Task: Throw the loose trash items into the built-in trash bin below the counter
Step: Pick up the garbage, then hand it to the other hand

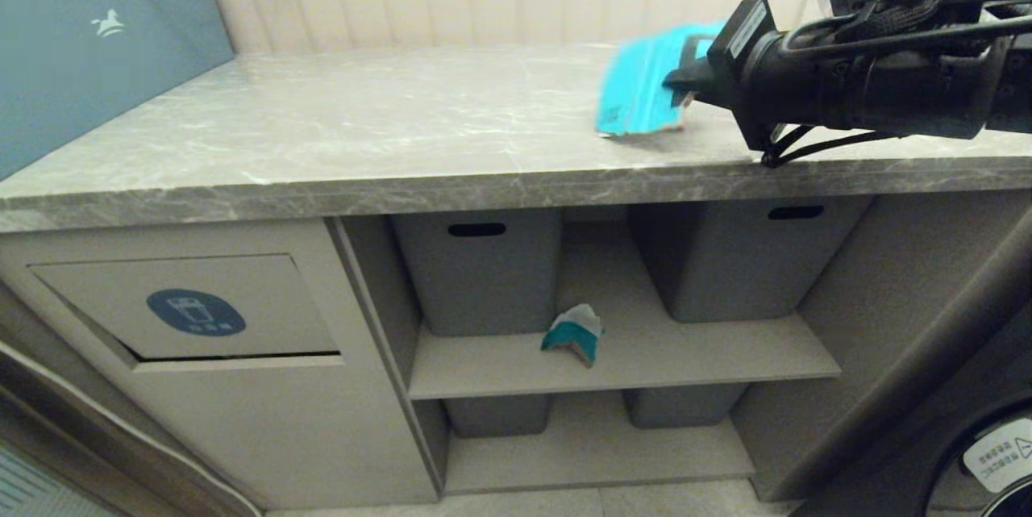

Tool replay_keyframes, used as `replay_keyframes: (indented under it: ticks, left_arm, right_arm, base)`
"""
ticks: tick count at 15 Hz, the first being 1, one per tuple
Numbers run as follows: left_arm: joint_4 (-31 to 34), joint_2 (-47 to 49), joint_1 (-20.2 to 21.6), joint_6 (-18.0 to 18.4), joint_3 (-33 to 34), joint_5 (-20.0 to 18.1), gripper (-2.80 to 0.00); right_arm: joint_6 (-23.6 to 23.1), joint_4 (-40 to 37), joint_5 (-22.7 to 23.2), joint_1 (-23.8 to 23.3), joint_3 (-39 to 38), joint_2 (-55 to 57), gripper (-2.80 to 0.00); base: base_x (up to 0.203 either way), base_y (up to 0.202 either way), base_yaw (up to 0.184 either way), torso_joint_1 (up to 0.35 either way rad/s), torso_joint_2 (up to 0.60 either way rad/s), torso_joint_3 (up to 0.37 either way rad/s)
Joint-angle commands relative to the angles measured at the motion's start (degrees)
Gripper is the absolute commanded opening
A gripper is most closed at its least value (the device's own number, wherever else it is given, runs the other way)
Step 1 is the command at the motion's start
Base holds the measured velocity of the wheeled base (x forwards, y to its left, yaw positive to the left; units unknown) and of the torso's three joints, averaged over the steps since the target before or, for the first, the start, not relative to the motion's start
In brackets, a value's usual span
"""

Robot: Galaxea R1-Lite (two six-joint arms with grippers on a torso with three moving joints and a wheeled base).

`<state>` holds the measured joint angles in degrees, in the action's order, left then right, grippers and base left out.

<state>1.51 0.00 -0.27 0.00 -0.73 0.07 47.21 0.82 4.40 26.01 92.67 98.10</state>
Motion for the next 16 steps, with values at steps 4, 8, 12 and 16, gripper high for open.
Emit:
replay_keyframes:
  ticks: [4, 8, 12, 16]
  left_arm:
    - [-0.7, -0.1, 0.0, 1.7, -0.2, -0.7, -2.8]
    - [-1.8, 9.6, -0.5, -1.4, -14.1, -2.8, -2.8]
    - [-4.4, 36.1, -6.6, -24.2, -39.4, -16.5, -2.8]
    - [-15.2, 53.1, -15.0, -57.7, -49.9, -31.1, -2.8]
  right_arm:
    - [1.2, 0.0, 4.0, 3.0, -1.2, -7.8, -2.8]
    - [8.0, 0.1, 16.0, 7.0, -3.6, -13.7, -2.8]
    - [17.6, 0.1, 21.8, 9.1, -2.6, -13.7, -2.8]
    - [20.2, 0.1, 27.2, 10.8, -2.4, -10.2, -2.8]
  base:
    - [0.0, 0.0, 0.0, 0.0, 0.0, 0.0]
    - [0.0, 0.0, 0.0, 0.0, 0.0, 0.0]
    - [0.0, 0.0, 0.0, 0.0, 0.0, 0.0]
    - [0.0, 0.0, 0.0, 0.0, 0.0, 0.0]
